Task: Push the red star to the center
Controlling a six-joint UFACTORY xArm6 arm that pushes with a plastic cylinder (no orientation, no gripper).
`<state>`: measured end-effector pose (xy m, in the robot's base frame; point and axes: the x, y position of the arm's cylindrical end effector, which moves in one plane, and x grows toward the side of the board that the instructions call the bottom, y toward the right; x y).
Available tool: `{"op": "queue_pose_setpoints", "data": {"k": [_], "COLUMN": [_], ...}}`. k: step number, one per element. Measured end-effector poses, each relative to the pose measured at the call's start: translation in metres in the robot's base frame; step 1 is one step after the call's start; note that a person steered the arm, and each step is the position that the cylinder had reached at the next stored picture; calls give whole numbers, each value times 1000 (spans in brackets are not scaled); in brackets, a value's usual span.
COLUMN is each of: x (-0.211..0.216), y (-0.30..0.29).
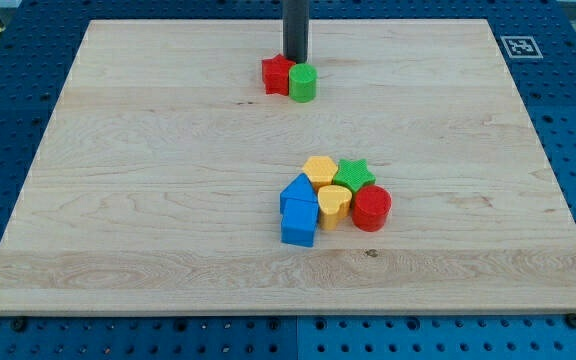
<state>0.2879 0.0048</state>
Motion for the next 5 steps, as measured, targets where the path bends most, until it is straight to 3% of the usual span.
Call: {"op": "queue_pose_setpoints", "data": {"k": [3,5], "x": [19,46], "y": [-66,-66]}}
